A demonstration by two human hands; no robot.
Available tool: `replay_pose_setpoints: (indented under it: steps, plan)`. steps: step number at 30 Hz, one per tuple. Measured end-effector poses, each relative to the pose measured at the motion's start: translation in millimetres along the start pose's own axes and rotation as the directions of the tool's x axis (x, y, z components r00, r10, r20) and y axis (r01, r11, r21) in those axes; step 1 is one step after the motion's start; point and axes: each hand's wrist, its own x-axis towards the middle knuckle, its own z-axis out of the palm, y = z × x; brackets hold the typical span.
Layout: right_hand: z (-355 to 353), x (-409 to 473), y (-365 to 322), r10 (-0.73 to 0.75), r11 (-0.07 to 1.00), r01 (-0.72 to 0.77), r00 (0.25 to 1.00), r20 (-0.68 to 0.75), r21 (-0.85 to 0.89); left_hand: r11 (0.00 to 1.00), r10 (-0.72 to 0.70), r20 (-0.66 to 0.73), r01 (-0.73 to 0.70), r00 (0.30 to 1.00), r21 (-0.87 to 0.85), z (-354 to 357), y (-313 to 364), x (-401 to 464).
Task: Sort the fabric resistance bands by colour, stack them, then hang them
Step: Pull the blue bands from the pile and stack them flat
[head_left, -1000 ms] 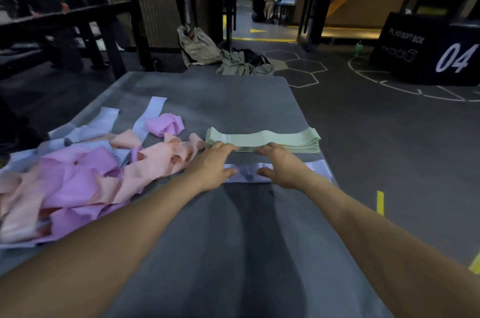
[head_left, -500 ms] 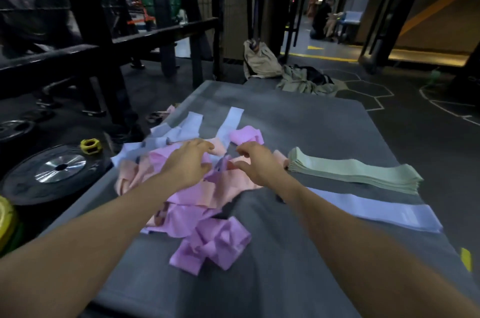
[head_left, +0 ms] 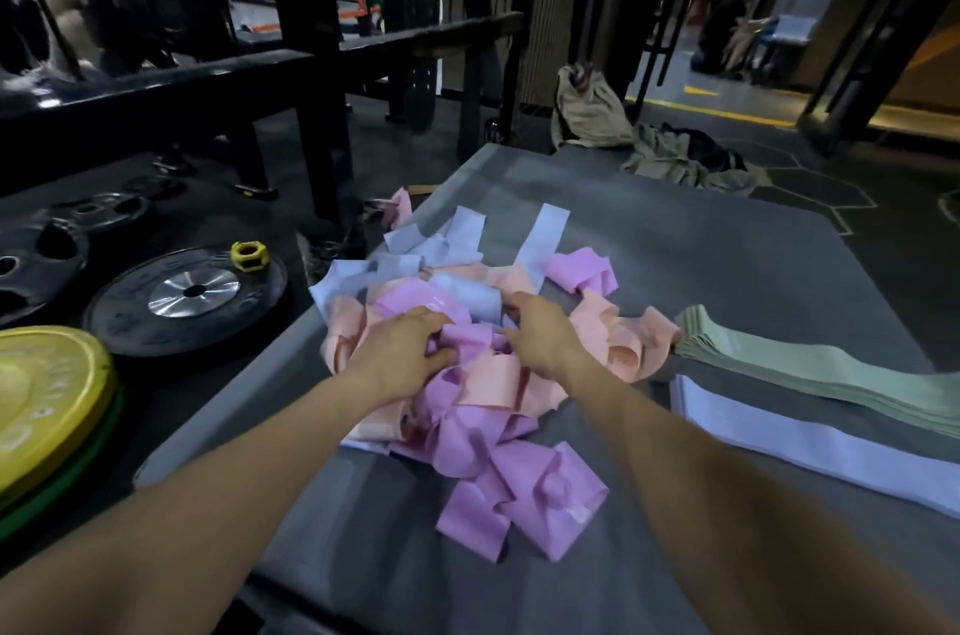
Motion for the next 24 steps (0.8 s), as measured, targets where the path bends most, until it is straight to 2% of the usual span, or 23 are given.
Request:
replay_pose_setpoints:
  steps: [3,6,10,13,16,21,24]
  plan:
    - [-2,-1,-7,-0.006,1.0,0.004,0.997,-0.08,-0.028,1.0,0.012,-0.036,-0.012,0.999,-0.003,-3,-2,-3]
    - [-20,-1,-19,-0.074,0.997,0.072,0.98,-0.182,-0.018,1.0,0.011,-0.069,-0.011,0.998,-0.012,-13,0,-6]
    - [-55,-6,-43,-0.076,0.978,0.14,0.929,-0.363,0.154,1.0,-0.016,-0.151,0.017,0.988,0.006,-28,7,-7]
    - [-83,-16,-58,-0.052,0.957,0.167,0.903,-0.426,0.238,0.997,-0.06,-0.199,0.049,0.978,-0.059,-38,19,-8]
    - [-104,-34,-60,-0.066,0.964,0.169,0.901,-0.428,0.208,0.99,-0.079,-0.271,0.042,0.959,-0.138,-47,36,-9]
    - [-116,-82,-44,-0.051,0.973,0.136,0.913,-0.405,0.186,0.94,-0.017,-0.391,-0.119,0.92,-0.32,-44,89,-22]
    - [-116,-115,-24,-0.017,0.988,0.072,0.933,-0.361,0.139,0.9,0.029,-0.38,-0.189,0.925,-0.393,-27,122,-31]
